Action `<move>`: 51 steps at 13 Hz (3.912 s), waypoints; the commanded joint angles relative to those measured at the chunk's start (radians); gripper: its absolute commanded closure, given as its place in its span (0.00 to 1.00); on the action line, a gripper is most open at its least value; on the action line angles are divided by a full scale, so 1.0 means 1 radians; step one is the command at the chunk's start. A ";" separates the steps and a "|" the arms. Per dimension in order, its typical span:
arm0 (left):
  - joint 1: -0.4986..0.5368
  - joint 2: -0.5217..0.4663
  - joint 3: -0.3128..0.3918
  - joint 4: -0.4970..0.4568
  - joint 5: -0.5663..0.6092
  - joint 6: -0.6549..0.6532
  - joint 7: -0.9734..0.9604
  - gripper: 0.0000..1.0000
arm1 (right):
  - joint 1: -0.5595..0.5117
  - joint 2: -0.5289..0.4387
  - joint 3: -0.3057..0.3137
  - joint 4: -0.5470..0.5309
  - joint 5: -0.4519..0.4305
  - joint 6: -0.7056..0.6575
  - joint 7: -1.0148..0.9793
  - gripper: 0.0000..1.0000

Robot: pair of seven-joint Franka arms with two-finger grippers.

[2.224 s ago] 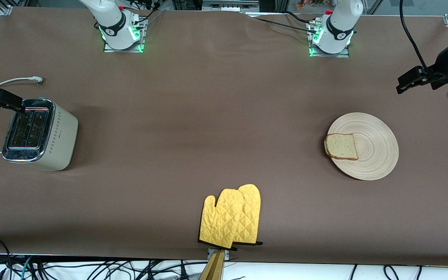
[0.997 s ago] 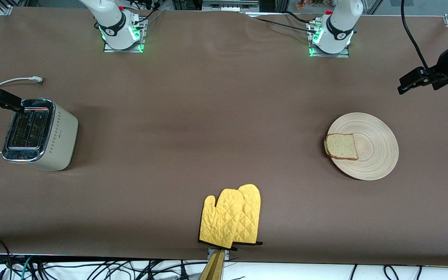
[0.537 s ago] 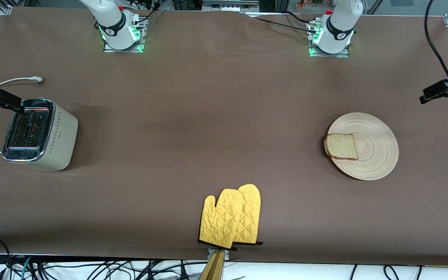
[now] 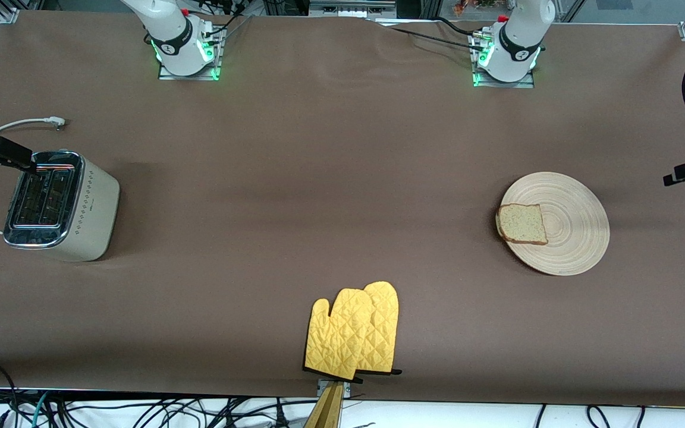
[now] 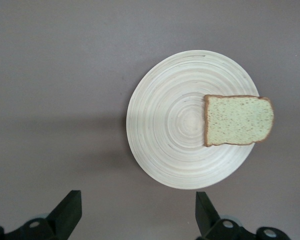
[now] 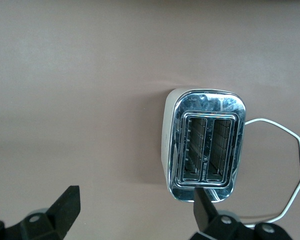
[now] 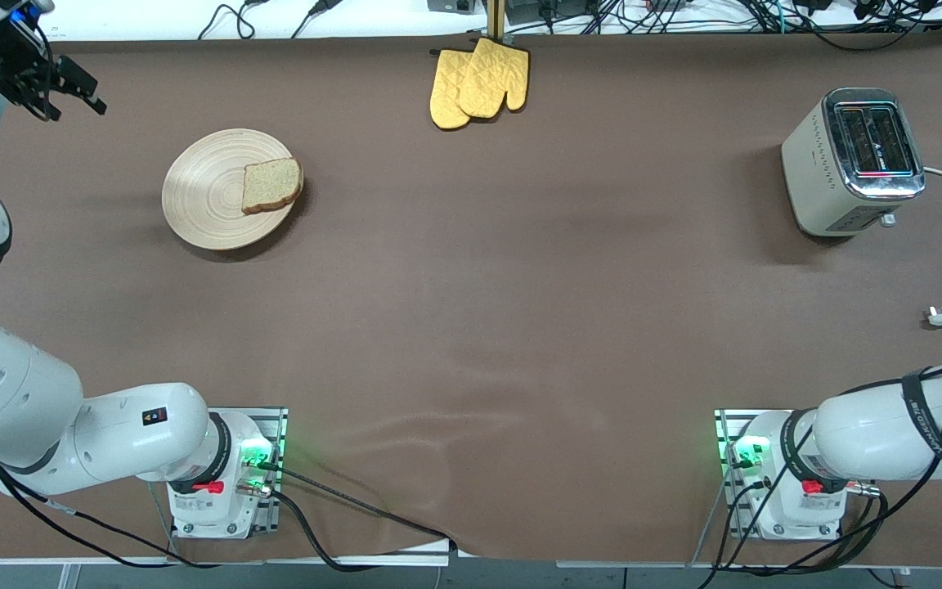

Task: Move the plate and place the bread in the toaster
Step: 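Reach the left gripper down to the wooden plate's rim, then close the left gripper on the wooden plate's rim, then slide the plate with the left gripper toward the toaster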

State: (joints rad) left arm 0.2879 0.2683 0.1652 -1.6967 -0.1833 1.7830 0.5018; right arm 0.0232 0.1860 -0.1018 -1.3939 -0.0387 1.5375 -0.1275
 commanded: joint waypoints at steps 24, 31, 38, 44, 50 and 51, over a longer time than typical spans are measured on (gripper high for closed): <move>0.218 0.572 -0.035 0.126 -0.593 -0.083 0.635 0.28 | -0.035 0.012 0.004 0.018 0.053 -0.007 -0.003 0.00; 0.211 0.597 -0.036 0.121 -0.607 -0.080 0.636 0.62 | -0.035 0.012 0.005 0.018 0.054 -0.007 -0.003 0.00; 0.206 0.605 -0.039 0.120 -0.616 -0.079 0.633 1.00 | -0.035 0.012 0.005 0.018 0.054 -0.005 -0.003 0.00; 0.191 0.617 -0.042 0.117 -0.619 -0.076 0.624 1.00 | -0.040 0.012 0.004 0.018 0.054 -0.005 -0.003 0.00; 0.155 0.609 -0.117 0.109 -0.663 -0.102 0.512 1.00 | -0.042 0.013 0.004 0.018 0.054 -0.005 -0.003 0.00; 0.146 0.609 -0.151 0.109 -0.668 -0.103 0.494 1.00 | -0.042 0.013 0.005 0.018 0.054 -0.005 -0.003 0.00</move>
State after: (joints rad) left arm 0.4587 0.8674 0.0503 -1.5905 -0.8211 1.6769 1.0330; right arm -0.0080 0.1920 -0.1032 -1.3940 -0.0013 1.5374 -0.1275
